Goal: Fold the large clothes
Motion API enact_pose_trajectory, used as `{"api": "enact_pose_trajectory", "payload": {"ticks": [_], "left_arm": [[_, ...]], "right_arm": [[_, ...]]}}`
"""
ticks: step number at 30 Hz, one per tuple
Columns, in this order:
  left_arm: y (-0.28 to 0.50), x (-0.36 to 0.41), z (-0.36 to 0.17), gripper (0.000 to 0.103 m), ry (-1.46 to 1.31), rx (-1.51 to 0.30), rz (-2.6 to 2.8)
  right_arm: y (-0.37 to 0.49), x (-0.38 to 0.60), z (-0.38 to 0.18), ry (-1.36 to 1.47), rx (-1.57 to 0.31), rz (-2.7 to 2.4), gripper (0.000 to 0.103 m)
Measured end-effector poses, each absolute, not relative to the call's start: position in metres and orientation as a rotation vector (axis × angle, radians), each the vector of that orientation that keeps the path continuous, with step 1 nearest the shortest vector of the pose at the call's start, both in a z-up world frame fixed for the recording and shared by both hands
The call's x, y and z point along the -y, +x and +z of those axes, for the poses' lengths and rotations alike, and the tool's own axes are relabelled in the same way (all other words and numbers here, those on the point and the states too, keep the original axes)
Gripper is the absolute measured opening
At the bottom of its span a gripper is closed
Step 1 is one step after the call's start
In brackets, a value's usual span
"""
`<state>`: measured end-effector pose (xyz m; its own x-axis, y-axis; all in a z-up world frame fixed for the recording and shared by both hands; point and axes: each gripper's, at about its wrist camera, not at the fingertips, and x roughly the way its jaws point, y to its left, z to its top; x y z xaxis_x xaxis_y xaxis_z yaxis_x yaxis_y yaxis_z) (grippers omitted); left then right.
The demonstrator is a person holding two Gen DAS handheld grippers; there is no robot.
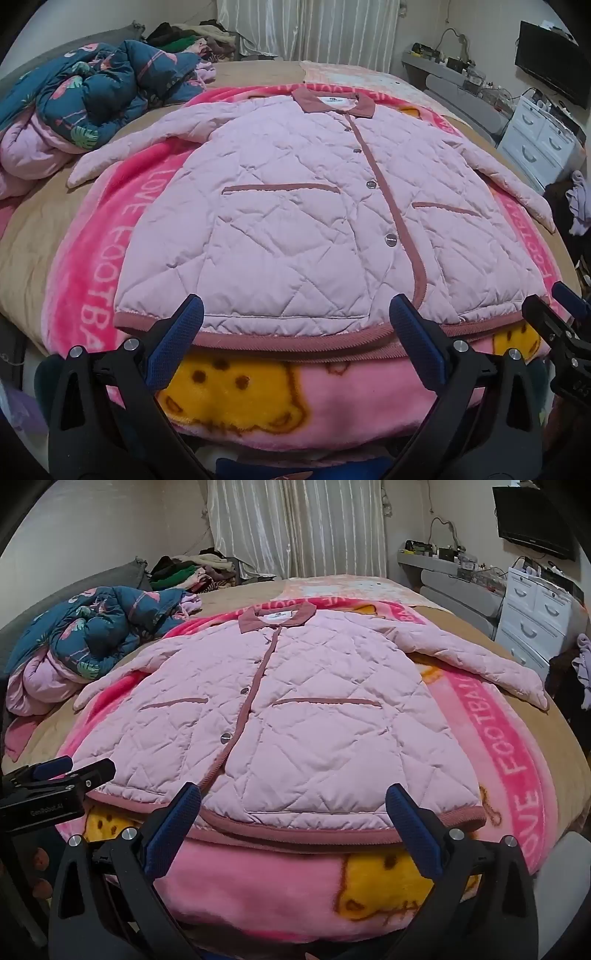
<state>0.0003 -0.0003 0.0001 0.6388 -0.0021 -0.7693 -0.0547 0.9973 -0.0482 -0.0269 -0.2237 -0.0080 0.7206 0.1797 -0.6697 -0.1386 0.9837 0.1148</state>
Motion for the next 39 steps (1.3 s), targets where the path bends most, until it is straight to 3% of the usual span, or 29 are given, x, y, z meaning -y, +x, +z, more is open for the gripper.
{"api": "enact_pose_trajectory", "payload": {"ticks": [39], "left_arm": [[0.0021,-0.0023,-0.0032,0.094,-0.090,-0.869,0.015]], "right_arm": [[-0.0269,0.2218,-0.0064,0.061,-0.749,0.170,0.099]]}}
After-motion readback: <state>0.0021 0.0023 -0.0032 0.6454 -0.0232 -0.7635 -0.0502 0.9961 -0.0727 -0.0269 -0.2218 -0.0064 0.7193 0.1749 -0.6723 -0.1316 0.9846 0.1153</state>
